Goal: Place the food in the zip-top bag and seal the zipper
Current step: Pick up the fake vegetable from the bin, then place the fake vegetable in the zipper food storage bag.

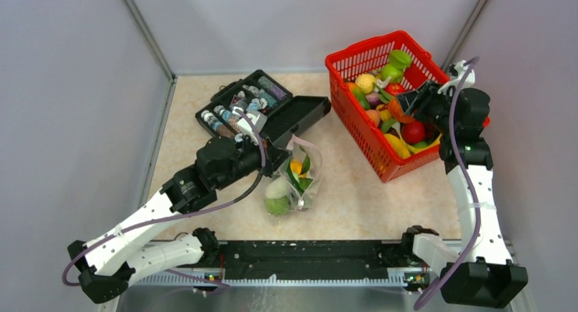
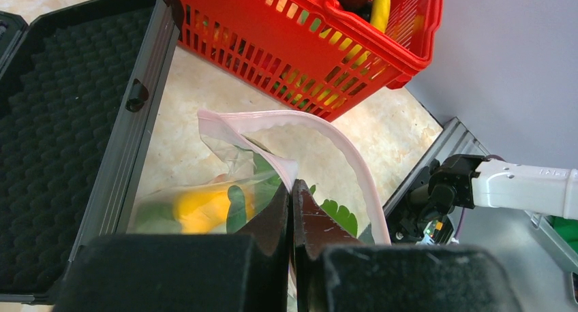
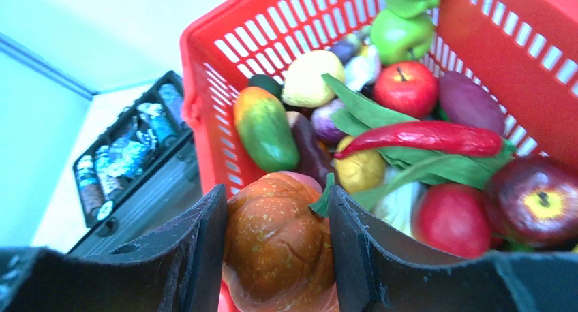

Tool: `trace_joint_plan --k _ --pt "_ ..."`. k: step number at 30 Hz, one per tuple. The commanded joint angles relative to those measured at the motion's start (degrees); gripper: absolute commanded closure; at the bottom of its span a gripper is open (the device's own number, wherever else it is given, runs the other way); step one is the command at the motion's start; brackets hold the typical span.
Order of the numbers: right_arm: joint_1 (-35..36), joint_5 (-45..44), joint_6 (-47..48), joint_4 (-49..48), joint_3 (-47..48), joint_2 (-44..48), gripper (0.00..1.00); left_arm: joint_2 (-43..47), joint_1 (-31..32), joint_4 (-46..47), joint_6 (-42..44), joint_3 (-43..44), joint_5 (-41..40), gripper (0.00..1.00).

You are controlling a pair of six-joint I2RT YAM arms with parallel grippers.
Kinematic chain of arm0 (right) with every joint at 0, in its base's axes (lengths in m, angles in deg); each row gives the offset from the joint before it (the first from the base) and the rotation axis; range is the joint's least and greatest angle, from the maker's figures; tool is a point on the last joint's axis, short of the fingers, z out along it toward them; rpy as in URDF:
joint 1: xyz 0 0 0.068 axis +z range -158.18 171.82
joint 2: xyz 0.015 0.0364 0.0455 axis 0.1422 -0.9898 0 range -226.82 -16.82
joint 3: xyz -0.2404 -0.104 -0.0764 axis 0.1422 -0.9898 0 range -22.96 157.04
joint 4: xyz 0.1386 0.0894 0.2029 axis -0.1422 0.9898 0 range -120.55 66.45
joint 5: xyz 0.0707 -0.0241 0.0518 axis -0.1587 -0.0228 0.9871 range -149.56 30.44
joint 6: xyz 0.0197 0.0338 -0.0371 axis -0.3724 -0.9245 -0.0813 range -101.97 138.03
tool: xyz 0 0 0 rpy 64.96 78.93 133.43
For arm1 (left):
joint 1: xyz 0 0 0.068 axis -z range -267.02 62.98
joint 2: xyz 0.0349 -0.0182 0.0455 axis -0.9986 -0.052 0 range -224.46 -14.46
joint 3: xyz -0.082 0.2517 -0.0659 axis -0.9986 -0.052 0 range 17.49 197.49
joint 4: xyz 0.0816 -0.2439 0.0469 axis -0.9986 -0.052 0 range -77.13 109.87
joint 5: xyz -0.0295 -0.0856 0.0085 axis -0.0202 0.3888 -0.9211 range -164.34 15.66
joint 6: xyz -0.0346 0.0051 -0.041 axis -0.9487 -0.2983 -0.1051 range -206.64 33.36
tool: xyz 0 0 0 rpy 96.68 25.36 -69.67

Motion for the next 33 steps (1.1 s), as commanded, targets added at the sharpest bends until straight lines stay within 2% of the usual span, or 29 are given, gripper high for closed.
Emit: trace_joint_plan --k 1,9,11,13,18,24,29,33 --pt "0.5 8.3 -3.6 -6.1 1.1 1.2 0.88 -0.2 0.1 2.3 -1.3 0.7 -0.2 1.0" --pt "0.9 25.3 -12.6 -16.4 0.0 4.0 0.88 -1.4 0.1 3.1 -2.3 1.0 -0.1 1.0" --pt "2.3 29.1 -13.8 -19.1 0.6 4.1 0.88 -1.9 0.0 3.2 -2.6 1.3 0.2 1.0" --pt "5.3 32.7 -12.2 -17.5 2.1 3.4 0.87 -2.6 0.1 3.4 -2.7 1.8 0.7 1.0" --pt "16.7 32.5 -3.4 -9.9 5.2 1.5 0.87 -3.7 0.1 3.6 -3.0 2.8 0.6 1.0" --pt "31.1 29.4 0.9 -8.3 5.7 -2.4 0.87 -4.4 0.1 4.1 -3.5 3.2 3.3 1.0" --pt "38.9 25.5 4.5 -6.8 5.0 -5.2 0.87 -4.5 0.1 4.3 -3.6 3.3 3.3 1.0" --pt "42.4 21.9 6.2 -5.6 3.3 -6.9 0.87 -4.4 0.1 4.6 -3.5 3.3 3.2 1.0"
